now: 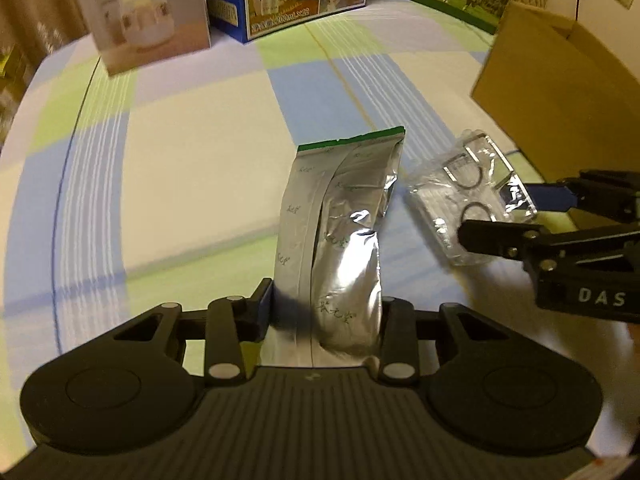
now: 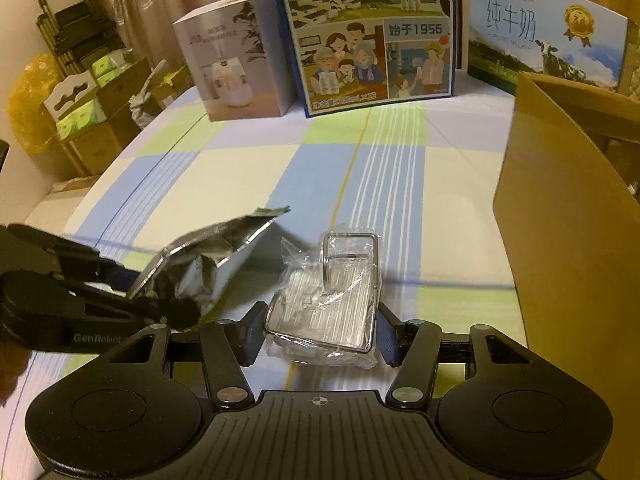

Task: Organize objects
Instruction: 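Lower the left gripper onto the silver foil bag and close it, then carry the foil bag in the left gripper while the right gripper carries the wrapped rack to the box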

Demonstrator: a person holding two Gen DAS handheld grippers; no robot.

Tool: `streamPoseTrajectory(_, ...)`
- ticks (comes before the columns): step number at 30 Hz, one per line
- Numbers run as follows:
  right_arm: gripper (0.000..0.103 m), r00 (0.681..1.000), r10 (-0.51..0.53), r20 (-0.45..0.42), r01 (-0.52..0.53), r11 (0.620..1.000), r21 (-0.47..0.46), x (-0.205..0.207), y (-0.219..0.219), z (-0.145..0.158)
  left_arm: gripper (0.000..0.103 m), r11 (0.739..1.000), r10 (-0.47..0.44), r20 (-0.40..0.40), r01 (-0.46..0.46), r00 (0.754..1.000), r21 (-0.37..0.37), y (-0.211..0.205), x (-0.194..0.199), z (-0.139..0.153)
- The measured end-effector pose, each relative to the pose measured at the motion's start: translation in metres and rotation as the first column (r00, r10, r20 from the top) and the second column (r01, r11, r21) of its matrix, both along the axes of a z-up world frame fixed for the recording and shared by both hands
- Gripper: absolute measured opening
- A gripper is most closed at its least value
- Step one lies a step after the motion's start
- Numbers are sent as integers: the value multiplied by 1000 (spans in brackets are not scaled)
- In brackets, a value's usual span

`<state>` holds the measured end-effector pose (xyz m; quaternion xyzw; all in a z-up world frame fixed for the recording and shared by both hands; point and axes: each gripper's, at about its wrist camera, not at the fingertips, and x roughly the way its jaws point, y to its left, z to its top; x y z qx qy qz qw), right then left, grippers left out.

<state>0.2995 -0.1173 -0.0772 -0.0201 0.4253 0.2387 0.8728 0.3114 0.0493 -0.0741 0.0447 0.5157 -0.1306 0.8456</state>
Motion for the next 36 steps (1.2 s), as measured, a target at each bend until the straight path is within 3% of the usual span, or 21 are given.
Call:
streamPoseTrajectory(5, 52, 1000, 0, 7, 0, 1000, -4, -39, -14, 5, 33, 996, 61, -14, -62, 998, -61, -10, -40, 3)
streamPoseTrajectory(14, 52, 998, -51, 23, 51, 998, 21, -102, -48, 18, 32, 984, 148, -17, -149, 989, -96, -21, -107, 15)
streamPoseTrajectory(20, 52, 997, -55, 50, 52, 997, 56, -139, -60, 30, 32, 975, 187, 0, -185, 982, -120, -27, -143, 29)
streamPoseTrajectory(24, 52, 997, -57, 59, 54, 997, 49, -161, -67, 37, 32, 969, 209, 14, -205, 978, -137, -34, -167, 39)
streamPoseTrajectory(28, 52, 995, -67, 72, 65, 997, 33, -179, -77, 46, 32, 949, 245, 10, -237, 970, -208, -39, -188, 49)
streamPoseTrajectory(36, 52, 988, -93, 122, 90, 996, 29, -207, -102, 73, 32, 940, 256, 35, -240, 966, -242, -61, -222, 68)
